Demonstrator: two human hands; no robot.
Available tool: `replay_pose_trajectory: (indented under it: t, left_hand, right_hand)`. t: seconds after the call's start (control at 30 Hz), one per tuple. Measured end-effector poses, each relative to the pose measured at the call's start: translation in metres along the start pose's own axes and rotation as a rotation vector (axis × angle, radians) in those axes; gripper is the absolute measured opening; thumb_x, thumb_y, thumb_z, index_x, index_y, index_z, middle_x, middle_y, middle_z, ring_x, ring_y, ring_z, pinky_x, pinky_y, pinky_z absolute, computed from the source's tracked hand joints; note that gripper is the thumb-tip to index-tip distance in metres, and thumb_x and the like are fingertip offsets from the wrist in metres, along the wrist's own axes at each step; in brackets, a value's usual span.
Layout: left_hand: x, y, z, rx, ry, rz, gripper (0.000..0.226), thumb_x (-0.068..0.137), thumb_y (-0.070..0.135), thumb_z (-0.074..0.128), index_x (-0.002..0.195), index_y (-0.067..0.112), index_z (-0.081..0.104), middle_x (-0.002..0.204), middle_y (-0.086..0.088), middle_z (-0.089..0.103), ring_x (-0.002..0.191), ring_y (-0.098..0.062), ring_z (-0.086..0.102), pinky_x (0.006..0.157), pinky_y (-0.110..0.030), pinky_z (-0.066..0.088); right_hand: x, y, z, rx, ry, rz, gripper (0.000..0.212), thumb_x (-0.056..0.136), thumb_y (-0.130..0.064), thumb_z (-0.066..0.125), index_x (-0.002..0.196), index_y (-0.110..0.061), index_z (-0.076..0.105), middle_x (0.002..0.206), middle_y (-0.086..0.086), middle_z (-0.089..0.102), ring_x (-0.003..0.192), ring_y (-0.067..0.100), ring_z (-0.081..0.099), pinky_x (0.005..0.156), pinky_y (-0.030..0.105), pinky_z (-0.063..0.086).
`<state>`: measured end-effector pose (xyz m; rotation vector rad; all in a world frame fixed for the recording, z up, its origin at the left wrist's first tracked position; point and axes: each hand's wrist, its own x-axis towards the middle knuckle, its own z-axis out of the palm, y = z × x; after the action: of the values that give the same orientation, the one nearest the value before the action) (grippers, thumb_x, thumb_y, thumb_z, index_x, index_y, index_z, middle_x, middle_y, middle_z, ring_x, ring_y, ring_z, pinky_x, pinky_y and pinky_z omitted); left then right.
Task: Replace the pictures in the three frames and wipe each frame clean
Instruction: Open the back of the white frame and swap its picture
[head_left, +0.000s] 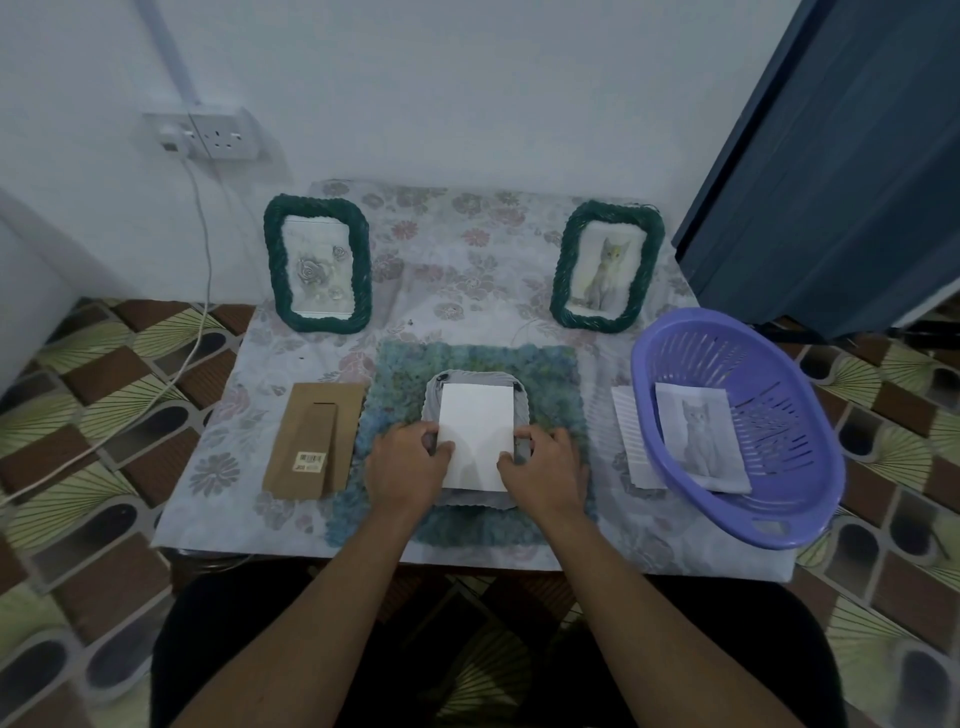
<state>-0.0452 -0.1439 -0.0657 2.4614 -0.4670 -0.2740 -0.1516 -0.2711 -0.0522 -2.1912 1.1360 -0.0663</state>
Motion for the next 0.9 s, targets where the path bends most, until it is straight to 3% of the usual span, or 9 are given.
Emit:
replay_pose_trajectory:
  t: [0.23,0.47,0.63,0.8,0.9]
  left_hand:
    - [-0.001,0.001,-0.001,-0.016,-0.001,-0.011,0.028,0.087,0.037,0.070,0.111,0.023,0.071,0.108,-0.005,0.067,0.102,-0.031,0.059,0.082,-0.044,0.054]
    - [-0.004,0.003,-0.004,-0.061,0.019,0.017,0.020,0.088,0.036,0.068,0.098,0.019,0.071,0.100,-0.004,0.068,0.097,-0.030,0.060,0.078,-0.044,0.054]
    - [-0.005,0.003,-0.016,-0.131,0.054,0.033,0.028,0.090,0.031,0.069,0.111,0.014,0.071,0.094,-0.004,0.066,0.086,-0.020,0.059,0.075,-0.034,0.052]
    - [-0.003,-0.007,-0.037,-0.196,0.038,0.032,0.024,0.090,0.023,0.068,0.111,0.010,0.071,0.095,-0.004,0.067,0.083,-0.015,0.057,0.073,-0.028,0.047]
    - [-0.001,-0.022,-0.054,-0.184,0.043,-0.017,0.018,0.090,0.018,0.068,0.105,0.011,0.072,0.097,-0.006,0.070,0.082,-0.015,0.059,0.069,-0.026,0.046]
  right_hand:
    - [0.000,0.000,-0.001,-0.013,-0.005,-0.001,0.036,0.088,-0.037,0.062,0.123,-0.028,0.060,0.127,0.003,0.049,0.122,0.026,0.047,0.105,0.045,0.039]
    - [-0.001,-0.003,-0.002,-0.007,0.019,-0.006,0.038,0.086,-0.040,0.062,0.122,-0.027,0.058,0.126,0.002,0.052,0.121,0.026,0.048,0.105,0.045,0.037]
    - [-0.007,-0.019,-0.001,-0.040,0.035,-0.093,0.035,0.087,-0.040,0.062,0.120,-0.030,0.058,0.123,-0.002,0.053,0.121,0.021,0.046,0.103,0.041,0.035]
    - [-0.019,-0.048,0.008,0.069,-0.047,-0.296,0.024,0.087,-0.028,0.064,0.111,-0.024,0.064,0.105,-0.004,0.055,0.099,0.016,0.054,0.088,0.034,0.045]
    - [-0.029,-0.068,0.019,0.250,-0.251,-0.344,0.024,0.090,-0.018,0.062,0.114,-0.016,0.065,0.100,-0.001,0.060,0.085,0.014,0.058,0.076,0.026,0.046]
